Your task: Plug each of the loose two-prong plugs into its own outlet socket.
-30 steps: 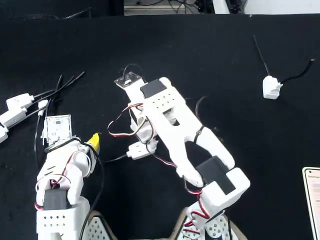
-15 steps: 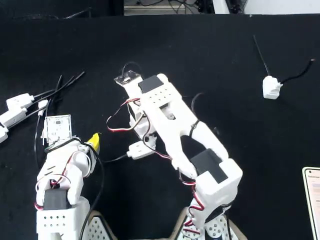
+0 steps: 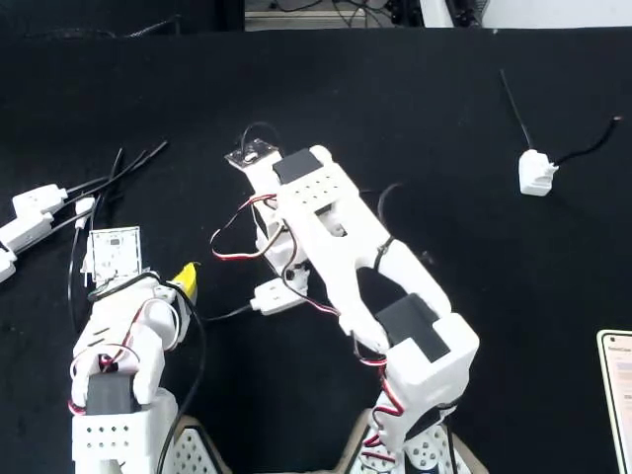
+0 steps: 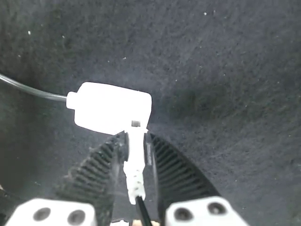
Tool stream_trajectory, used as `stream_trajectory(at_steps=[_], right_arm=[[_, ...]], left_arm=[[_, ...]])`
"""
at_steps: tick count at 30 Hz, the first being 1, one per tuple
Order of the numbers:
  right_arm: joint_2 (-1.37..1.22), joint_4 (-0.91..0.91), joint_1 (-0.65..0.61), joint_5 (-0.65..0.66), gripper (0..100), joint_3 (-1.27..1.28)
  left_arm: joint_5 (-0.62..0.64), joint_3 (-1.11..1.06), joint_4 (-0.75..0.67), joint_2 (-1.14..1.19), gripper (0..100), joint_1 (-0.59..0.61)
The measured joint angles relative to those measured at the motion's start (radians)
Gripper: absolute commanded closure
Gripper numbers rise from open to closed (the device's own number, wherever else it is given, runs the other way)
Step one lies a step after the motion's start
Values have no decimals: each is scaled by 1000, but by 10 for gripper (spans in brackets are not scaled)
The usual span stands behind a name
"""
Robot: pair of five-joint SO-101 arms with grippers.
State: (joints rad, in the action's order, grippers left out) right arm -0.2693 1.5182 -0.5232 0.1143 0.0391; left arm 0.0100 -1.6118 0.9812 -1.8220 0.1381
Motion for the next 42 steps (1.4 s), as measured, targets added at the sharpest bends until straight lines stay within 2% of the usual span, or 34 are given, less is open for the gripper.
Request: stream_trajectory(at_steps=[17, 29, 33, 36, 38, 42], right_arm=[[-8, -51, -15, 21, 988, 32], [-210, 34, -21, 46, 988, -143], [-193, 20, -21, 46, 988, -120], [-117, -60, -21, 46, 987, -15], [-44, -123, -23, 46, 960, 75], [84, -187, -28, 46, 763, 186]], left_arm=[[0, 0, 0, 0, 780, 5], [0, 0, 0, 0, 780, 5], [0, 0, 0, 0, 780, 5], [0, 0, 0, 0, 780, 5], [0, 0, 0, 0, 780, 5], [0, 0, 0, 0, 780, 5]])
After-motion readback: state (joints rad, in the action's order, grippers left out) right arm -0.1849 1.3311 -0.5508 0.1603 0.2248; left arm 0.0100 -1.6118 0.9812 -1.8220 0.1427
